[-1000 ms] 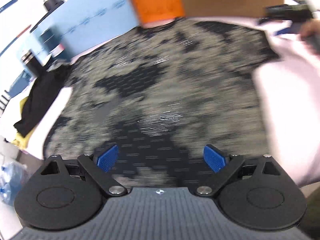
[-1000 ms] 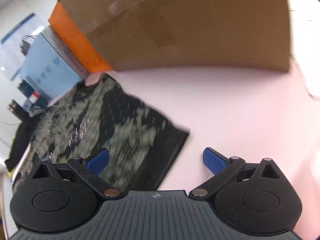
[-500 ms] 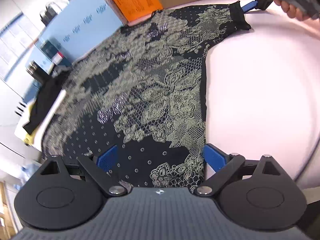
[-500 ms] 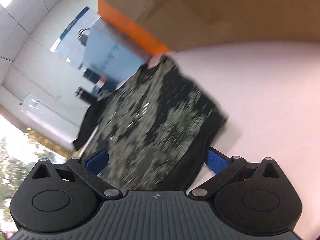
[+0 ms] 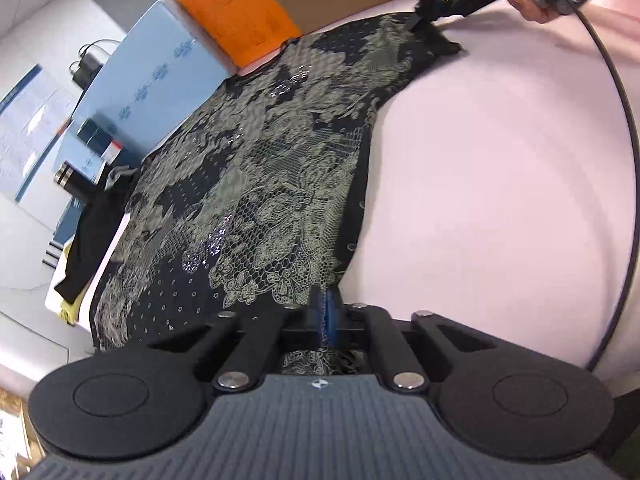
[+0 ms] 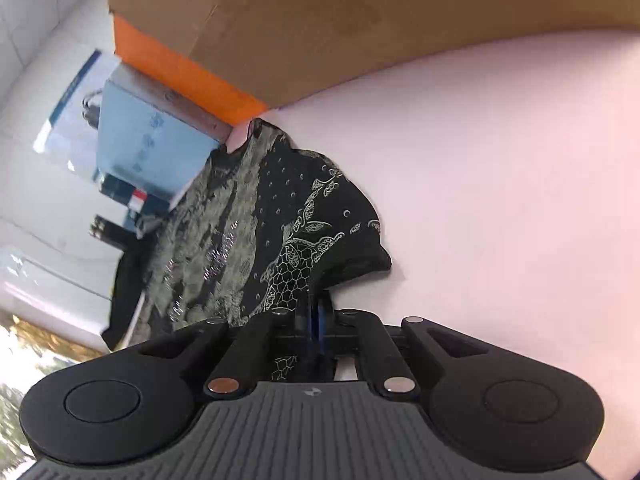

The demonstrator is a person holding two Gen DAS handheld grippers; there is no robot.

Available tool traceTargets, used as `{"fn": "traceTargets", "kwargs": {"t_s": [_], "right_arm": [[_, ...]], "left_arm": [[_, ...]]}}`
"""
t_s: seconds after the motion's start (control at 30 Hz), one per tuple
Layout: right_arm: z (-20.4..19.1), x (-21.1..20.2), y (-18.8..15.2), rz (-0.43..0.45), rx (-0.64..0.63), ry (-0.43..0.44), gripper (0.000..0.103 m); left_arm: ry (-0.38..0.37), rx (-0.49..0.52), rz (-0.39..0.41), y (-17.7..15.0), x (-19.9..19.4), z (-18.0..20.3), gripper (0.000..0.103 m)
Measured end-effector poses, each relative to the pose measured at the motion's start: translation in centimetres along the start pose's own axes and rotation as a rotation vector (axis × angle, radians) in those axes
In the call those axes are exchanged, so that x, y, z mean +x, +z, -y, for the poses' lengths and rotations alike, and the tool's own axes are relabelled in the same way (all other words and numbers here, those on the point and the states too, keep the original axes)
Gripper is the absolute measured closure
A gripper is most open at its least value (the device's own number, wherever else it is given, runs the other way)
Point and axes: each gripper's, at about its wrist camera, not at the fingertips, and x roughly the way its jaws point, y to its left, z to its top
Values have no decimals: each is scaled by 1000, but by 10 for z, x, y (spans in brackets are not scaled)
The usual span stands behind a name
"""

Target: Fold clothes

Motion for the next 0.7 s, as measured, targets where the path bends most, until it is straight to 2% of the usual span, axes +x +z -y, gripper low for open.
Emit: {"fn": "traceTargets", "kwargs": {"t_s": [0.07, 0.23, 0.37, 0.47, 0.57, 0.7], "right_arm": [[0, -2, 1, 8, 39, 42, 100], [-17, 2, 10, 47, 127, 172, 100], [-46, 21, 27, 94, 190, 269, 100], [-86, 57, 50, 89, 156, 303, 100], [-130, 110, 72, 65, 112, 310, 100], [-184, 192, 87, 3, 22, 263, 100]], "left_arm": [[-17, -36, 29, 0, -4, -10, 102], [-2, -67, 99, 5, -7, -45, 102], [22, -102, 124, 8, -2, -86, 102], [27, -172, 93, 5, 16, -130, 102], [42, -224, 58, -2, 40, -168, 102], [63, -252, 22, -12, 75, -209, 102]]}}
